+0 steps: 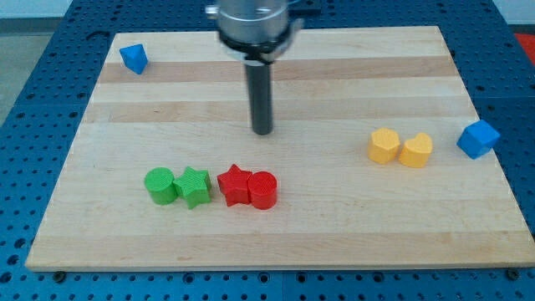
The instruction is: Point your arm below the yellow heart
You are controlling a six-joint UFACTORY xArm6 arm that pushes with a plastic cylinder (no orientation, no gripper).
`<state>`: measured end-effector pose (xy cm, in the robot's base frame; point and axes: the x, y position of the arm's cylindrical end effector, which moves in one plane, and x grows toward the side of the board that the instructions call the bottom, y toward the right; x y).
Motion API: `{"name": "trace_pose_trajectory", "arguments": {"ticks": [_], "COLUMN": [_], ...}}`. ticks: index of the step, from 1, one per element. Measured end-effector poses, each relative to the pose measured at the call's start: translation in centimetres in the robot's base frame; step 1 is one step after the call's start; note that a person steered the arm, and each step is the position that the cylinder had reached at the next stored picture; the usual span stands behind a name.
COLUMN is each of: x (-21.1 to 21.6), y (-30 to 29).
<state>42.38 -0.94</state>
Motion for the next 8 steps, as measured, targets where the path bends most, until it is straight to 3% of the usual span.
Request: {"name": "trace_pose_trajectory", "arguments": {"ticks": [1, 2, 3, 4, 5, 7, 8], "x": [0.0, 5.9, 8.1, 13.4, 16.0, 16.0, 15.7], "y": [0.1, 5.2, 6.0, 8.3, 13.7, 19.4, 19.3]}}
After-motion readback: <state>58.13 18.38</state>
